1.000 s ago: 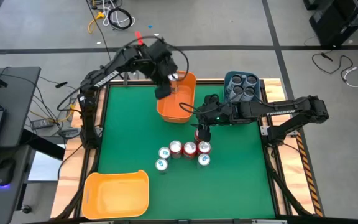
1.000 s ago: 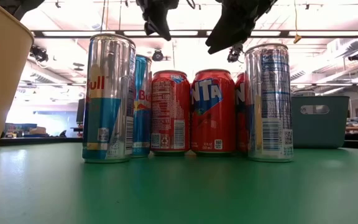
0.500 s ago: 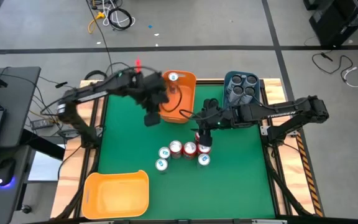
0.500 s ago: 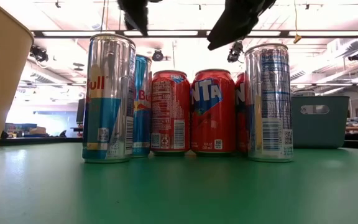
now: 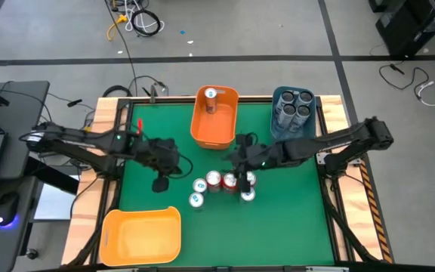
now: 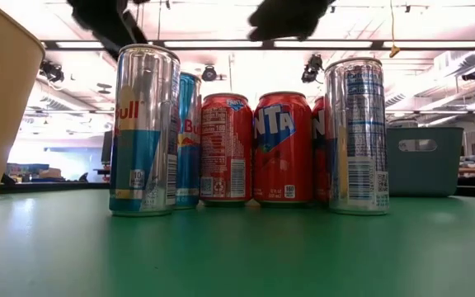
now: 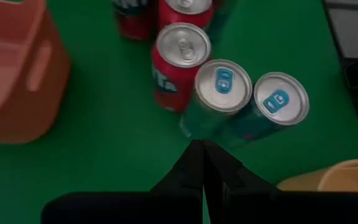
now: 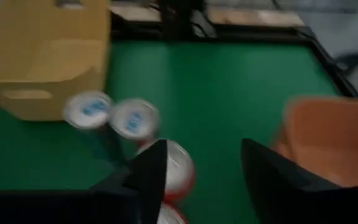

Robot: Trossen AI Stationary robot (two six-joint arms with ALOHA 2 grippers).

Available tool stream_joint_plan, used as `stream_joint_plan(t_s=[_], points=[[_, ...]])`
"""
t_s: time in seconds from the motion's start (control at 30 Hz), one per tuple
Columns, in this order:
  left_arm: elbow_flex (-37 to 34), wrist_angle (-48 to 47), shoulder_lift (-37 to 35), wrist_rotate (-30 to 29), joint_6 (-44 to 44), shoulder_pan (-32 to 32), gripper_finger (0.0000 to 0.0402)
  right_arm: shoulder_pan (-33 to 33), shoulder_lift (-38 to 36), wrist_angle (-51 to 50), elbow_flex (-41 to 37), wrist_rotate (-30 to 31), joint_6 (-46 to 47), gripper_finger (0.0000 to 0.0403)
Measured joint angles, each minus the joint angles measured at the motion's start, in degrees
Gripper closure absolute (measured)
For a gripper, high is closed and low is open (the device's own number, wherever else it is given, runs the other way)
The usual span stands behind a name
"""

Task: Sort soda cans
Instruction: Put the blue soda can into the orange bin

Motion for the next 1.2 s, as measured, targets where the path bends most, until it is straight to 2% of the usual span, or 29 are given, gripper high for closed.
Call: stream_joint_plan(t_s=[0.13,0.27,0.37,0.63,0.77,0.9,1.2], points=[[-5.74,7.17,-0.27,3.18,-2.56,-1.82,0.0399,1.55,5.42,4.63,1.01,-2.19,-0.86,0.0263],[-7.41,8.4,0.14,5.08,-3.75,-2.91,0.0398,1.69,9.67,4.9,4.86,-2.32,-0.13,0.0262],[-7.87,7.96,-0.37,3.06,-2.54,-3.83,0.0398,1.69,13.19,4.36,7.83,-2.74,-1.48,0.0229],[-7.83,8.19,-0.66,1.55,-2.23,-4.99,0.0398,0.66,20.7,2.27,13.1,-8.82,-1.65,0.0098],[-7.81,8.04,-0.66,1.26,-2.17,-5.53,0.0398,-0.08,22.62,2.32,13.79,-10.09,-2.42,0.0065],[-7.83,8.03,-0.66,0.77,-2.15,-5.83,0.0398,-0.85,22.71,1.9,13.79,-10.12,-2.73,0.0062],[-7.83,8.0,-0.66,0.6,-1.69,-5.84,0.0398,-1.39,24.79,2.44,13.81,-14.31,-3.7,0.0104]])
